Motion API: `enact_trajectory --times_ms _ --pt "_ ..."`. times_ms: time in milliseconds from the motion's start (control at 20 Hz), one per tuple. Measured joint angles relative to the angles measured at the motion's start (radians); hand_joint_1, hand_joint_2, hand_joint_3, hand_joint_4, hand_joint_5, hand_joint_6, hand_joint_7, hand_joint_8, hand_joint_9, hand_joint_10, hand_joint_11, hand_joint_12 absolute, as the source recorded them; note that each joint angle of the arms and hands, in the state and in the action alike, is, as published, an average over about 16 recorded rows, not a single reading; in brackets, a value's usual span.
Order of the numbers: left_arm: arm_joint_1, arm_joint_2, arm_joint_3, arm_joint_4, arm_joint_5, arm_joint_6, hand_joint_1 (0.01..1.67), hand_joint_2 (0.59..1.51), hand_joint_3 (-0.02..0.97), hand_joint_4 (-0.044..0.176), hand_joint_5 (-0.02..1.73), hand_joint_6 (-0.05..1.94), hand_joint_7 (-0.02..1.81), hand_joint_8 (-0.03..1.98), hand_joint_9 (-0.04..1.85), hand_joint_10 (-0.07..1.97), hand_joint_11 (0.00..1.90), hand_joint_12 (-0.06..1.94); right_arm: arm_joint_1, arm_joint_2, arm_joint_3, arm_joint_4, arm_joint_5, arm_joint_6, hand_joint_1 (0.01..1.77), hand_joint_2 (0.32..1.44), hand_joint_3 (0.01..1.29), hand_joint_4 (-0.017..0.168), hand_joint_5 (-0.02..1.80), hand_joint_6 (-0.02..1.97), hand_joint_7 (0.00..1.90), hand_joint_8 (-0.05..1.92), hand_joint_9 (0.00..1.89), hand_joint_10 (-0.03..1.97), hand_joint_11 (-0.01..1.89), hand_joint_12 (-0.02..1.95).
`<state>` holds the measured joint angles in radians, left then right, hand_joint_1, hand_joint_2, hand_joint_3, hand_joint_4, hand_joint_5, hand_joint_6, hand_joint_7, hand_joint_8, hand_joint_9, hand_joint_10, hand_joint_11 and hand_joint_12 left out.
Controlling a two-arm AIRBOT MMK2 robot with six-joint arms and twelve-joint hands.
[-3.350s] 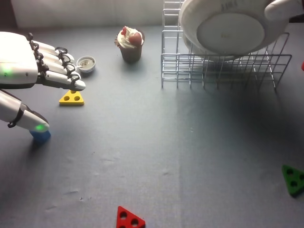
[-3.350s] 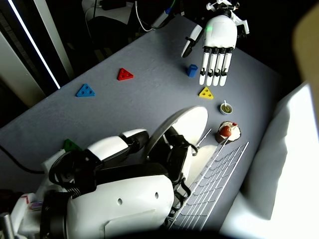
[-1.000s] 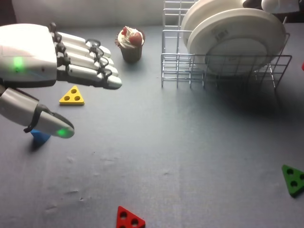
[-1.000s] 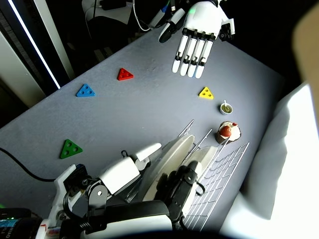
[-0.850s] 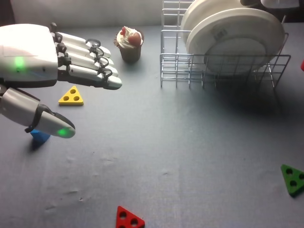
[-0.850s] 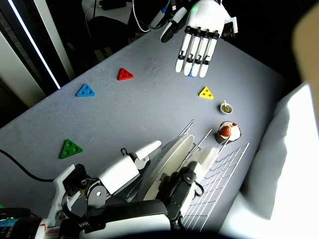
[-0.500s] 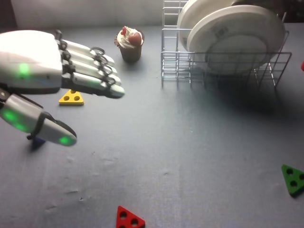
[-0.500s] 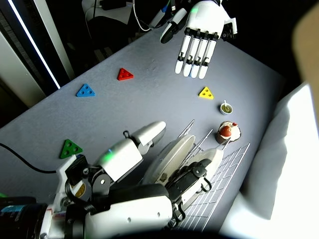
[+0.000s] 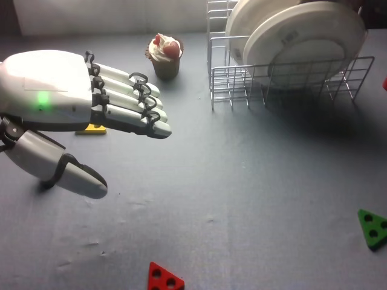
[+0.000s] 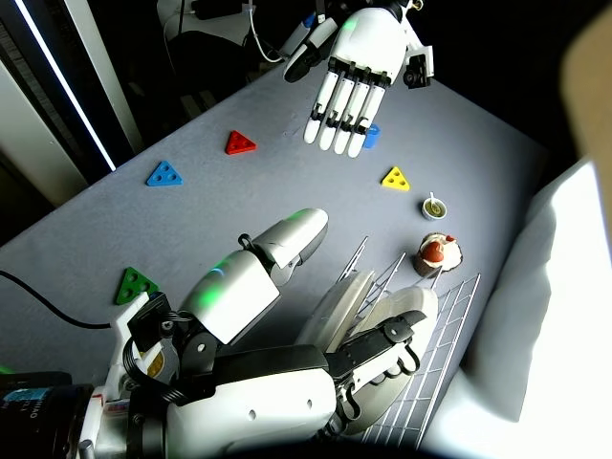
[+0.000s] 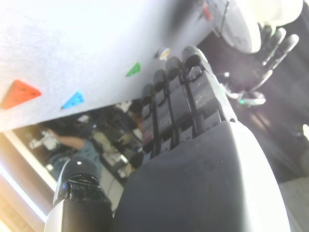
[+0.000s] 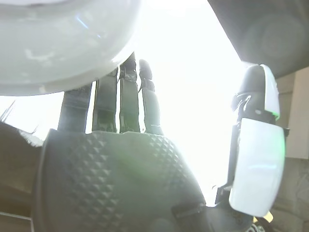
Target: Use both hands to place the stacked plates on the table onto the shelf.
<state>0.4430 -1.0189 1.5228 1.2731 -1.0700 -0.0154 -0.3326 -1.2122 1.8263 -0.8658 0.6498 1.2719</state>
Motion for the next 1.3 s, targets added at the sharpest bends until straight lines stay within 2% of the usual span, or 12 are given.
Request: enact_trajectory --times_ms 600,1300 --pt "0.0 0.0 0.024 -0.005 0.0 -0.004 0.05 1.145 -0.001 -0.001 0.26 0.01 0.32 0.0 0.32 0.01 0.28 0.02 0.039 0.022 -0.047 0.012 -0.003 -0.057 0.64 0.92 0.01 0.009 0.27 0.01 0.36 0.0 0.38 0.02 0.41 0.02" --pt "0.0 0.001 0.022 0.002 -0.004 -0.008 0.06 1.144 -0.002 -0.001 0.25 0.01 0.32 0.0 0.31 0.01 0.27 0.02 0.049 0.05 -0.106 0.01 0.023 -0.344 0.6 0.89 0.01 0.002 0.18 0.01 0.26 0.0 0.29 0.02 0.32 0.01"
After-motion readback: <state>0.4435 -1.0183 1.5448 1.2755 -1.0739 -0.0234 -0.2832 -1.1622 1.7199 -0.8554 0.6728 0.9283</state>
